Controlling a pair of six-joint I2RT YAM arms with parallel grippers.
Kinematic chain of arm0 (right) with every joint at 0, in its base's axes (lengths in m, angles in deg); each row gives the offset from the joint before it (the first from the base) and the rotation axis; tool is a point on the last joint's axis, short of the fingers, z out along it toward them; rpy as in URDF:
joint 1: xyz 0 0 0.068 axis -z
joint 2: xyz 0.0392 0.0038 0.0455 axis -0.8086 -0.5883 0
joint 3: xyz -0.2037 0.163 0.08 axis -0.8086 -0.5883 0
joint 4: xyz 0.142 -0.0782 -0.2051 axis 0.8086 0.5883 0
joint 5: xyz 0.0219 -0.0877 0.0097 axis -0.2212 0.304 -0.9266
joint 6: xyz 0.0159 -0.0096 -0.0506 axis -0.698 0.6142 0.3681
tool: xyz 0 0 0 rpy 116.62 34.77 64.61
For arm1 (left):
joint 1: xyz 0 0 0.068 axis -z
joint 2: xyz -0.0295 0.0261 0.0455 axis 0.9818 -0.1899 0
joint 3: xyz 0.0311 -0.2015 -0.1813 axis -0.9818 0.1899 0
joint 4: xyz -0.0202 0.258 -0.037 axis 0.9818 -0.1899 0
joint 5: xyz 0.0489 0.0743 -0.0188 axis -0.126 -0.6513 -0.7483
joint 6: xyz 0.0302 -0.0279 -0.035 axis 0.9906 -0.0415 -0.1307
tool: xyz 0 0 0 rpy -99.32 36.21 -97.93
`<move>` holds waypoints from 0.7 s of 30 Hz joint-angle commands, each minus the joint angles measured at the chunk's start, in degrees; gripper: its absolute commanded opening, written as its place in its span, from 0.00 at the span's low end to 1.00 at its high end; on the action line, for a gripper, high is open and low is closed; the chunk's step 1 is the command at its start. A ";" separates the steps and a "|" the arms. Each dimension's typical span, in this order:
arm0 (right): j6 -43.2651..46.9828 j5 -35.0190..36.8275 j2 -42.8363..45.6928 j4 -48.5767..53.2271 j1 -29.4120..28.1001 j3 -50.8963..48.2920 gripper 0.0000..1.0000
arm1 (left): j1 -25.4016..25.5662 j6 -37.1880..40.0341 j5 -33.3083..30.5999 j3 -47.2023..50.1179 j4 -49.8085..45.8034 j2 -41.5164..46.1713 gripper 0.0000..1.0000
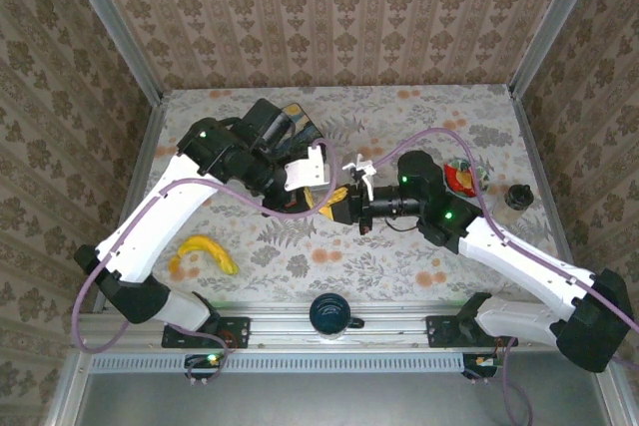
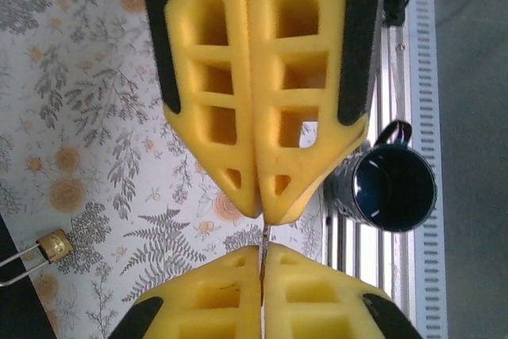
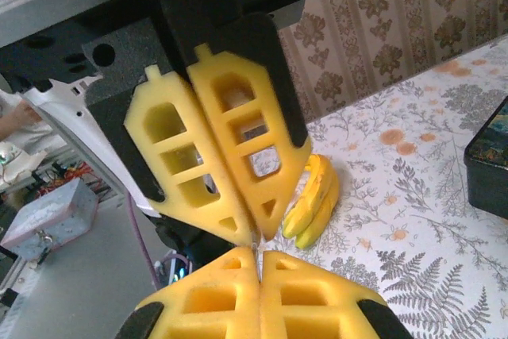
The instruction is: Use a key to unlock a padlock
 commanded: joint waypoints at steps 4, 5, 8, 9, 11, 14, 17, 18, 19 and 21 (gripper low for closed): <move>-3.46 -0.02 0.73 0.35 1.91 -2.05 0.00 | -2.58 -3.86 2.19 0.99 2.49 3.91 0.10; -3.62 0.11 0.67 0.14 1.91 -2.06 0.00 | -2.96 -4.48 2.26 1.24 3.19 4.17 0.11; -4.02 1.31 0.86 -0.48 2.00 -2.40 0.00 | -4.28 -6.26 3.21 2.37 5.32 5.45 0.17; -4.10 1.85 0.97 -0.57 2.00 -2.57 0.00 | -4.70 -7.20 3.21 2.76 6.41 5.91 0.21; -4.43 2.95 1.14 -0.78 2.21 -2.89 0.00 | -6.05 -10.03 3.69 4.05 9.27 7.23 0.23; -5.47 3.48 1.51 -2.31 2.68 -3.91 0.00 | -8.30 -18.26 1.63 7.43 17.74 10.70 0.35; -6.41 3.89 1.90 -3.35 3.39 -4.96 0.00 | -11.64 -31.86 -3.82 13.80 30.69 15.39 0.58; -6.59 4.22 2.09 -3.52 3.56 -5.33 0.00 | -12.48 -36.32 -5.96 16.81 35.31 17.10 0.67; -6.76 4.77 2.37 -3.80 3.75 -5.88 0.00 | -13.28 -41.68 -9.21 20.94 40.67 19.20 0.78; -7.37 5.85 3.04 -4.21 4.18 -7.10 0.00 | -13.81 -50.58 -16.15 29.63 50.15 22.95 0.97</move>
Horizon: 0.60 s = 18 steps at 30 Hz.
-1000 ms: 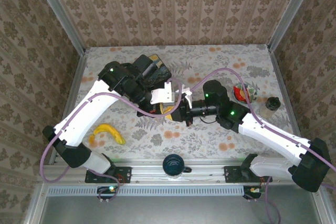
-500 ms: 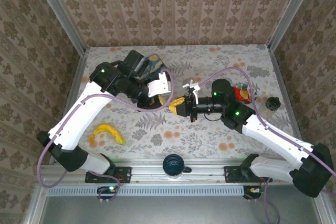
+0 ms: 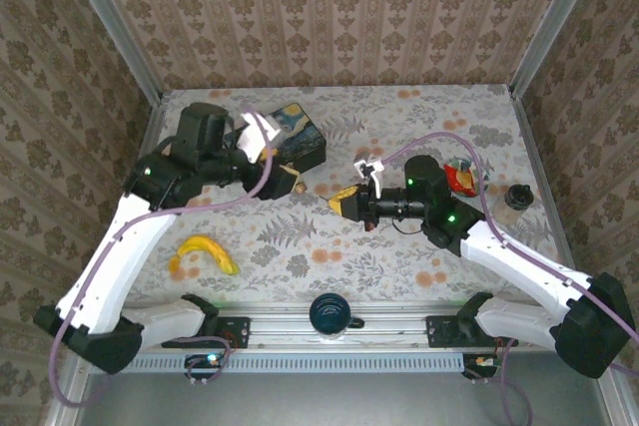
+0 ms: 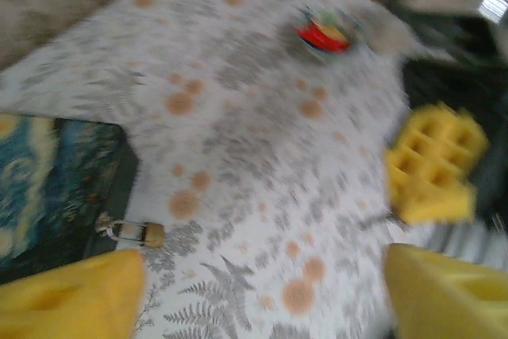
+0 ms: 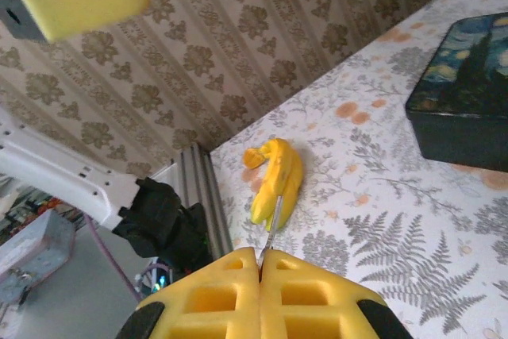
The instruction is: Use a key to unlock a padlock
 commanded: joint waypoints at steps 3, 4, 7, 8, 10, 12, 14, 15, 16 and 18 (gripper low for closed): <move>-2.70 3.39 3.16 -3.42 1.45 -3.31 0.00 | -0.64 -28.55 -20.02 19.76 26.85 6.68 1.00; -3.07 3.98 3.60 -3.43 1.70 -3.78 0.00 | -0.18 -31.68 -22.76 23.58 29.67 7.26 1.00; -3.72 5.60 4.83 -2.02 2.64 -4.87 0.00 | 4.17 -37.40 -32.89 32.11 35.30 6.55 1.00; -3.82 5.93 5.31 -1.67 2.87 -5.27 0.00 | 6.44 -37.91 -37.26 34.06 36.90 5.59 1.00; -4.06 6.48 6.08 -1.40 3.09 -6.14 0.00 | 9.58 -39.22 -44.11 35.22 37.57 2.25 1.00; -4.32 6.73 6.61 -1.27 3.18 -6.71 0.00 | 11.15 -41.17 -49.13 35.23 38.02 -2.08 1.00; -4.47 7.30 6.84 -1.10 3.18 -7.01 0.00 | 11.30 -45.15 -52.16 34.88 38.80 -6.92 1.00; -4.56 7.48 6.92 -1.03 3.18 -7.16 0.00 | 11.36 -46.21 -52.86 34.56 39.95 -8.93 1.00; -4.67 7.65 6.93 -1.22 3.18 -7.31 0.00 | 11.34 -46.90 -53.40 33.86 40.88 -11.95 1.00; -4.99 7.84 6.93 -1.61 3.27 -7.52 0.00 | 11.34 -47.96 -54.38 30.75 40.67 -17.37 0.97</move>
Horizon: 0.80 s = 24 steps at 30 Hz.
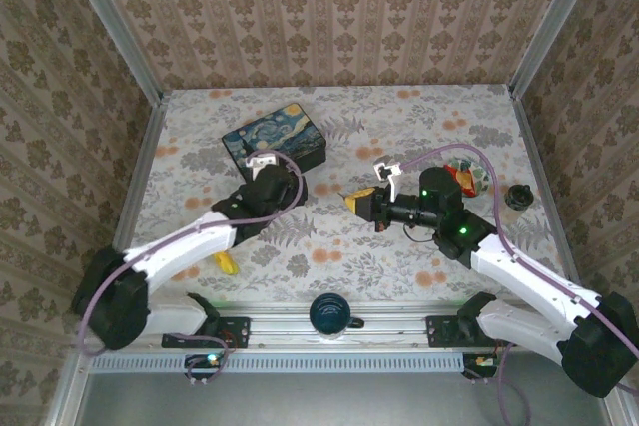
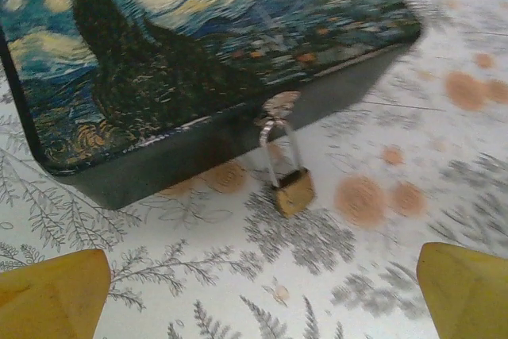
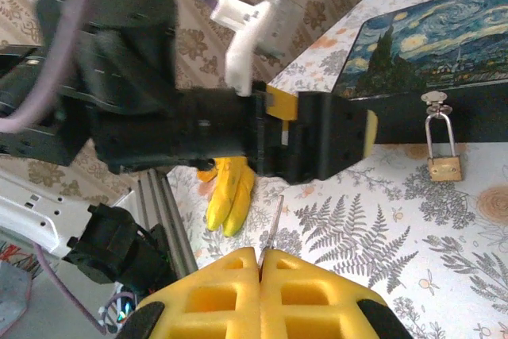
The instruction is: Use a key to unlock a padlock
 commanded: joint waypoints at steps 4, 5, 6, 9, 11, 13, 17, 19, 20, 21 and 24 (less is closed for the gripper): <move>-1.15 2.32 1.43 -0.73 0.26 -1.10 0.00 | 0.04 -6.66 -9.91 -12.08 -1.06 -15.86 0.89; -1.29 2.62 1.53 -0.60 0.25 -1.15 0.00 | 0.08 -6.54 -10.25 -14.21 -2.11 -18.33 0.88; -1.32 2.84 1.69 -0.52 0.26 -1.28 0.00 | 0.17 -6.67 -10.38 -15.81 -2.87 -20.28 0.86; -1.26 3.12 2.12 -0.46 0.25 -1.55 0.00 | 0.17 -9.03 -11.04 -19.33 -4.32 -25.48 0.82; -1.32 3.34 2.24 -0.51 0.25 -1.64 0.00 | 0.04 -11.08 -11.39 -21.60 -5.80 -28.67 0.79; -1.35 3.49 2.32 -0.25 0.24 -1.59 0.00 | 0.13 -13.21 -11.59 -23.87 -8.57 -31.20 0.79; -1.17 3.65 2.58 -0.02 0.34 -1.68 0.00 | 0.34 -16.31 -12.78 -27.73 -14.03 -35.34 0.74; -1.20 3.62 2.59 -0.18 0.43 -1.81 0.00 | 0.35 -16.72 -12.65 -27.80 -13.37 -36.40 0.74; -1.18 3.62 2.52 -0.32 0.43 -1.97 0.00 | 0.34 -16.75 -12.17 -27.53 -12.49 -36.83 0.72; -1.24 3.58 2.50 -0.45 0.43 -1.99 0.00 | 0.22 -16.75 -11.71 -27.29 -11.79 -37.14 0.71; -1.32 3.43 2.35 -0.57 0.47 -1.99 0.00 | 0.26 -16.65 -10.31 -26.73 -10.10 -37.87 0.70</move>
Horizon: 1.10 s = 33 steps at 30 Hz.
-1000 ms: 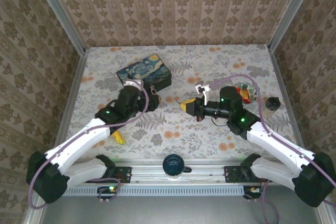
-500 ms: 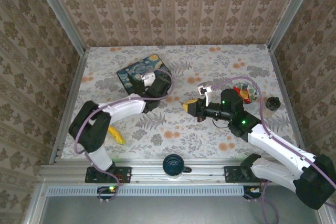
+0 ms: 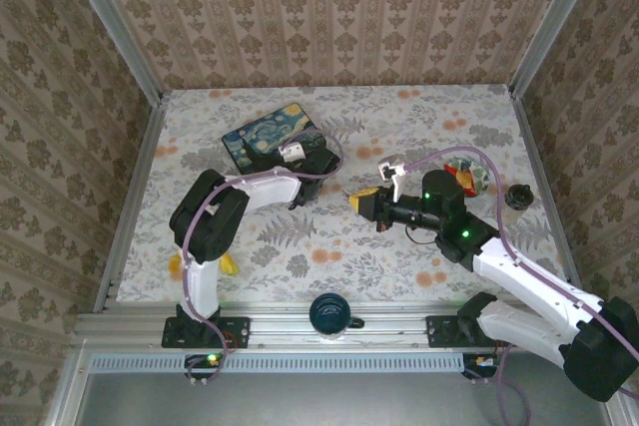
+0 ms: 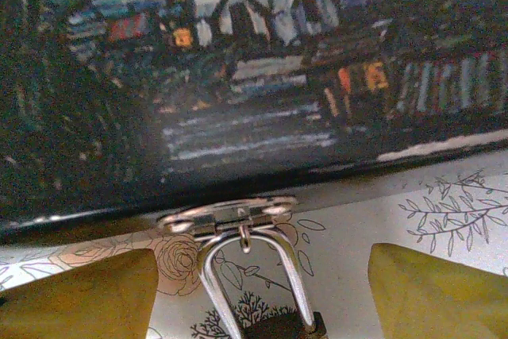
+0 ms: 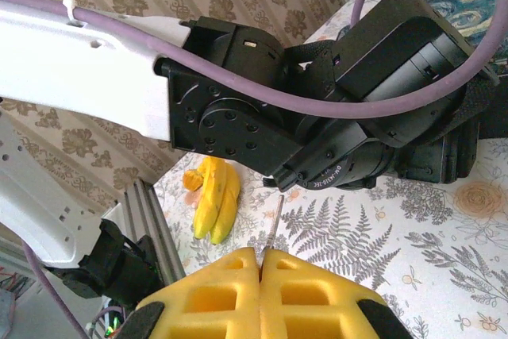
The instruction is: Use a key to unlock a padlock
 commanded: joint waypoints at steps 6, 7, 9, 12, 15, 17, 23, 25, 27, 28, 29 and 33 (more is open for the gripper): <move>-0.76 0.34 0.34 -1.26 0.43 -0.49 0.00 | 0.41 -1.96 1.27 0.07 0.17 -2.14 0.65; -0.86 0.27 0.25 -1.43 0.43 -0.46 0.00 | 0.48 -2.04 1.59 0.16 0.31 -2.30 0.65; -0.93 0.08 0.07 -1.50 0.45 -0.42 0.00 | 0.63 -2.31 2.18 0.33 0.30 -2.58 0.64; -0.85 -0.12 0.05 -1.34 0.52 -0.24 0.00 | 1.02 -2.56 2.96 0.77 0.61 -3.00 0.60; -0.82 -0.19 -0.02 -1.26 0.73 -0.07 0.00 | 1.03 -2.75 3.13 1.35 1.13 -3.19 0.53; -0.76 -0.41 -0.02 -1.19 0.78 0.10 0.00 | 1.03 -2.76 3.14 1.60 1.36 -3.20 0.49; -0.67 0.24 -0.11 -0.64 1.05 -0.05 0.00 | 0.67 -1.04 4.82 3.26 4.07 -2.40 0.13; -0.77 0.90 0.19 -0.30 1.13 -0.41 0.00 | 0.66 -0.12 5.63 4.68 6.03 -1.35 0.06; -0.76 1.89 0.66 0.15 1.22 -1.05 0.00 | 0.63 0.84 6.70 6.36 8.06 -0.26 0.00; -0.81 2.52 0.90 0.39 1.31 -1.43 0.00 | 0.68 1.40 7.46 6.97 9.02 0.31 0.00; -0.85 3.11 1.10 0.67 1.31 -1.86 0.00 | 0.75 1.97 8.38 7.54 9.80 0.78 0.00; -1.36 5.30 1.65 0.80 1.40 -4.06 0.00 | 1.44 3.16 11.10 8.99 11.53 2.18 0.00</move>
